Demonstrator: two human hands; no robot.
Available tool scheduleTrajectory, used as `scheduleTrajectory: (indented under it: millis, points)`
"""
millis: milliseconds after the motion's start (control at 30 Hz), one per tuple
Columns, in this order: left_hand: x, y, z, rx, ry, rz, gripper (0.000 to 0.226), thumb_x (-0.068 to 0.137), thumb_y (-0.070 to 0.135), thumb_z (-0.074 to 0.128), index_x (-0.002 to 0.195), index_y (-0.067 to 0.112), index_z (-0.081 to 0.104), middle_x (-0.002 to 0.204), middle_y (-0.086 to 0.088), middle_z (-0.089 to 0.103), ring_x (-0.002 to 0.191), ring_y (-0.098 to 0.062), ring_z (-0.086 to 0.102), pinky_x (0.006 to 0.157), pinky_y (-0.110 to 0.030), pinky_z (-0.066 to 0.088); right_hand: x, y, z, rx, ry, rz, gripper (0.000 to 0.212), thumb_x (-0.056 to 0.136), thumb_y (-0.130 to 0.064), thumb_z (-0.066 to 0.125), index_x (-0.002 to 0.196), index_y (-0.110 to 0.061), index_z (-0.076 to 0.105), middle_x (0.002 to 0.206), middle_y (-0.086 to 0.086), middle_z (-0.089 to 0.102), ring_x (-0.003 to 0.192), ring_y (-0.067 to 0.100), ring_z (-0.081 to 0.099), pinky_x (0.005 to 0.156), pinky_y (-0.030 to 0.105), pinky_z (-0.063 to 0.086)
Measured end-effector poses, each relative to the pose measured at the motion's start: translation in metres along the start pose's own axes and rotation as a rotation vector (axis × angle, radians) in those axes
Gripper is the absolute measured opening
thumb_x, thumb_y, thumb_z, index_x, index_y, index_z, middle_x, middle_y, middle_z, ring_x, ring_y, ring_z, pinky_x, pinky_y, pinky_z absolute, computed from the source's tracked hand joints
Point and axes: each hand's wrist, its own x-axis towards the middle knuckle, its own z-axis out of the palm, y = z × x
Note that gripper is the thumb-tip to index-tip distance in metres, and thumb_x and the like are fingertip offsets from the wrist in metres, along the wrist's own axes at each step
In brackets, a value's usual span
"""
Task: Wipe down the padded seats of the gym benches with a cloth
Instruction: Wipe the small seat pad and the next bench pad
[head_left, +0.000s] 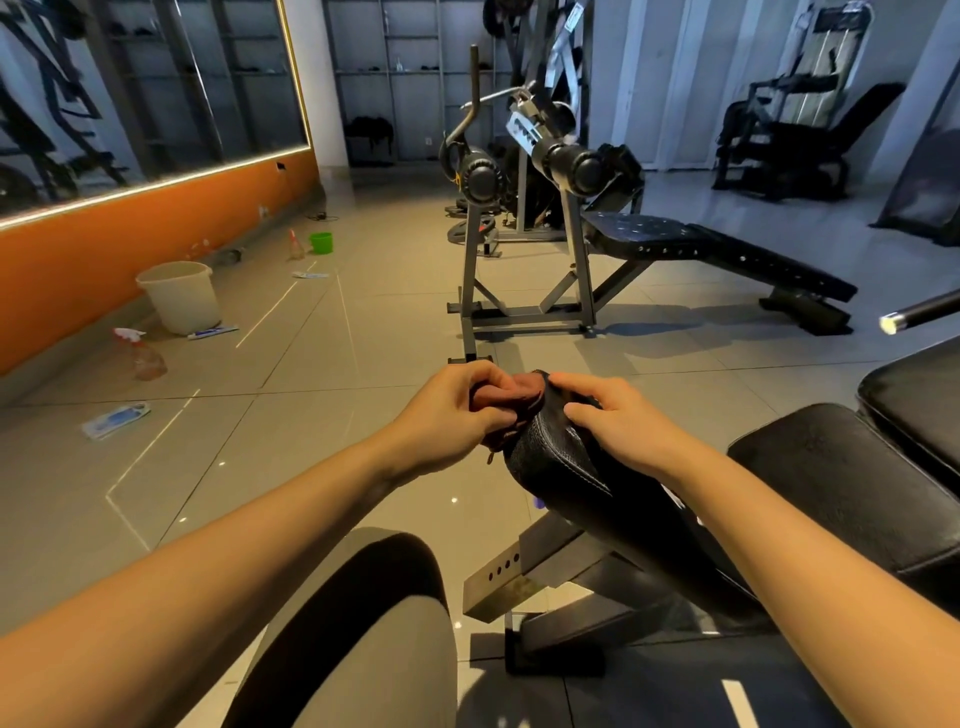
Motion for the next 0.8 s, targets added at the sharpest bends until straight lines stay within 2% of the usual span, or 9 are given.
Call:
scheduleTrajectory:
  millis: [167, 300, 367, 433, 500, 600, 667, 733, 800]
  points:
    - [-0.019, 0.004, 0.008, 0.029, 0.001, 0.039, 0.019, 0.094, 0.001, 0.063, 0.106, 0.015, 0.065, 0.110, -0.004, 0.066, 0.097, -0.021, 0.069, 0.081, -0.042, 0.062, -0.001, -0.004, -0.002, 0.006, -0.020, 0.005, 0.048, 0.103, -0.011, 0.050, 0.150, -0.021, 0.049, 0.147, -0.003, 0.053, 0.134, 0.014, 0.048, 0.110, 0.032, 0.039]
    - [-0.036, 0.005, 0.015, 0.027, 0.009, 0.083, 0.024, 0.093, -0.001, 0.063, 0.105, 0.020, 0.065, 0.110, 0.001, 0.065, 0.097, -0.019, 0.066, 0.074, -0.029, 0.059, -0.002, -0.002, 0.000, 0.008, -0.002, 0.001, 0.049, 0.103, -0.011, 0.051, 0.151, -0.019, 0.048, 0.151, 0.000, 0.051, 0.138, 0.017, 0.046, 0.118, 0.043, 0.037]
    - [-0.048, 0.006, 0.017, 0.056, -0.047, 0.109, 0.025, 0.093, -0.001, 0.064, 0.105, 0.022, 0.065, 0.107, 0.004, 0.066, 0.095, -0.015, 0.066, 0.073, -0.025, 0.056, -0.002, -0.002, 0.000, 0.005, 0.001, 0.000, 0.049, 0.103, -0.011, 0.050, 0.151, -0.019, 0.048, 0.152, -0.002, 0.050, 0.138, 0.015, 0.046, 0.118, 0.040, 0.037]
    - [-0.057, 0.006, 0.014, 0.059, -0.094, 0.135, 0.025, 0.092, -0.001, 0.065, 0.104, 0.020, 0.065, 0.101, 0.004, 0.067, 0.092, -0.016, 0.068, 0.074, -0.026, 0.057, -0.002, 0.000, -0.001, 0.015, 0.003, 0.000, 0.048, 0.103, -0.009, 0.050, 0.151, -0.018, 0.048, 0.149, -0.005, 0.050, 0.135, 0.011, 0.045, 0.114, 0.032, 0.036]
    - [-0.055, 0.007, 0.001, -0.032, -0.031, 0.108, 0.023, 0.092, -0.003, 0.065, 0.102, 0.018, 0.065, 0.099, 0.000, 0.069, 0.091, -0.019, 0.071, 0.075, -0.028, 0.059, -0.002, 0.001, -0.001, 0.024, 0.003, -0.003, 0.048, 0.103, -0.008, 0.050, 0.150, -0.018, 0.048, 0.143, -0.008, 0.052, 0.130, 0.008, 0.046, 0.109, 0.027, 0.036]
    - [-0.027, 0.005, -0.026, -0.188, 0.244, 0.030, 0.022, 0.091, -0.003, 0.067, 0.099, 0.017, 0.065, 0.091, -0.002, 0.073, 0.085, -0.016, 0.072, 0.069, -0.021, 0.056, 0.000, 0.003, 0.000, 0.037, 0.007, 0.009, 0.047, 0.103, -0.008, 0.051, 0.149, -0.019, 0.050, 0.139, -0.010, 0.055, 0.128, 0.008, 0.049, 0.112, 0.030, 0.037]
    - [-0.006, 0.005, -0.029, -0.234, 0.381, -0.043, 0.019, 0.092, 0.000, 0.067, 0.102, 0.016, 0.062, 0.097, -0.004, 0.071, 0.088, -0.019, 0.072, 0.066, -0.019, 0.055, -0.001, 0.005, 0.001, 0.040, 0.008, 0.016, 0.048, 0.103, -0.011, 0.051, 0.150, -0.022, 0.049, 0.144, -0.009, 0.055, 0.131, 0.010, 0.049, 0.116, 0.036, 0.037]
    - [0.007, 0.005, -0.014, -0.262, 0.363, -0.124, 0.018, 0.091, 0.002, 0.069, 0.101, 0.014, 0.059, 0.105, -0.007, 0.066, 0.088, -0.019, 0.070, 0.064, -0.020, 0.056, -0.002, 0.005, 0.000, 0.040, 0.004, 0.011, 0.049, 0.103, -0.013, 0.051, 0.150, -0.024, 0.049, 0.146, -0.008, 0.055, 0.133, 0.011, 0.050, 0.118, 0.042, 0.038]
    - [0.010, 0.003, 0.008, -0.177, 0.278, -0.154, 0.019, 0.088, 0.006, 0.073, 0.097, 0.014, 0.059, 0.106, -0.008, 0.064, 0.090, -0.019, 0.068, 0.066, -0.024, 0.058, -0.003, 0.005, 0.001, 0.046, -0.004, -0.004, 0.049, 0.103, -0.013, 0.051, 0.150, -0.025, 0.050, 0.145, -0.008, 0.056, 0.133, 0.011, 0.052, 0.118, 0.045, 0.039]
